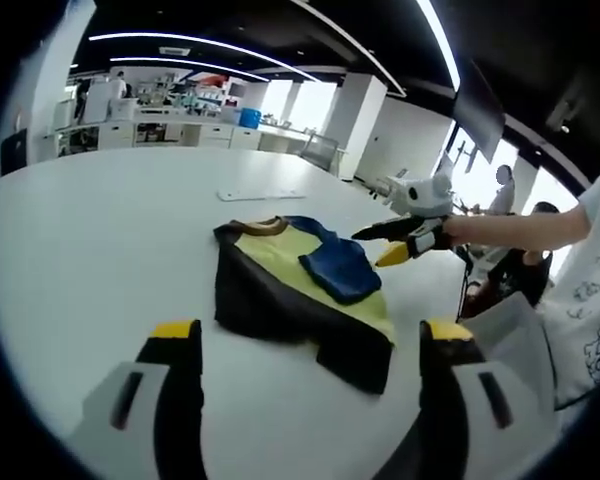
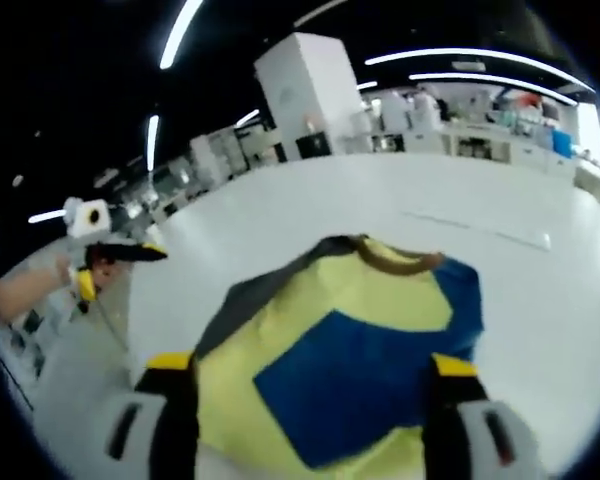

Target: Fold the garment on the visible template until the final outline fits inside the template.

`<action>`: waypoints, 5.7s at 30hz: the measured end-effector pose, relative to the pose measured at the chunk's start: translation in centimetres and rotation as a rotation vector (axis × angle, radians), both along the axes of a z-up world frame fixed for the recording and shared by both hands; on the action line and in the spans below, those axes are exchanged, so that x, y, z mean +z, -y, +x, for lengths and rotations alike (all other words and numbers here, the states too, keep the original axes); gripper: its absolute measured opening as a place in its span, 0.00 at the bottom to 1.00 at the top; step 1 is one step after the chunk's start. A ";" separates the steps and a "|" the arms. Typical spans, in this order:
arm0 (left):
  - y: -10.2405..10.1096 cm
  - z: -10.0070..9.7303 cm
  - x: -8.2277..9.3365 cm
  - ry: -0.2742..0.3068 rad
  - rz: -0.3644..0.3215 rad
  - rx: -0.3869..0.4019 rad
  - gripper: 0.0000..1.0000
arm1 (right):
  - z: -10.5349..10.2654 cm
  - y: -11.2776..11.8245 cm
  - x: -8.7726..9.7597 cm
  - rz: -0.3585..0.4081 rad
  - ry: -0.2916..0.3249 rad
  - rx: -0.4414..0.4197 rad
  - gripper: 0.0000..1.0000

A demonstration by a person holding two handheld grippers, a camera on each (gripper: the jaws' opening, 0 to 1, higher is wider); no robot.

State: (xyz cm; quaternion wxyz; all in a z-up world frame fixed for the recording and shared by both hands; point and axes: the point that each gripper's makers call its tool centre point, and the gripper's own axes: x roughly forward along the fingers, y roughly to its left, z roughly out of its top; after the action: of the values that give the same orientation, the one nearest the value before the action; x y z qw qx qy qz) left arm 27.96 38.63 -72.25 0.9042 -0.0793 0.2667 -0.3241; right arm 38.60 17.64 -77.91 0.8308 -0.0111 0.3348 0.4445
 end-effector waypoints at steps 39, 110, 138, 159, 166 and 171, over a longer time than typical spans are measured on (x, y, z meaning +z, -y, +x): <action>0.9 -0.2 -0.6 -0.024 -0.025 -0.013 0.87 | 1.3 4.8 -3.6 -0.070 -0.042 -0.144 0.25; 3.9 2.9 -1.2 -0.070 -0.027 -0.019 0.85 | 6.0 36.5 -1.6 -0.167 -0.009 -0.748 0.00; 4.1 3.3 -3.7 -0.160 -0.025 0.009 0.84 | 7.6 40.8 -4.8 -0.327 -0.097 -0.822 0.00; 2.8 2.9 -2.5 -0.128 -0.036 0.036 0.84 | 9.4 40.2 -3.8 -0.316 -0.025 -0.708 0.38; 2.3 2.6 -1.9 -0.097 -0.044 0.039 0.84 | 8.9 36.3 -0.4 -0.181 0.076 -0.601 0.73; 2.6 1.6 -0.7 -0.059 -0.054 0.042 0.84 | 5.7 30.3 3.3 -0.087 0.140 -0.433 0.99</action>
State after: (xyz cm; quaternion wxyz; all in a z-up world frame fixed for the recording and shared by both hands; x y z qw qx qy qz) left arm 29.52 36.08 -72.91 0.9002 -0.1186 0.2827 -0.3094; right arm 44.34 -12.63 -74.61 0.9267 -0.0055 0.2899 0.2392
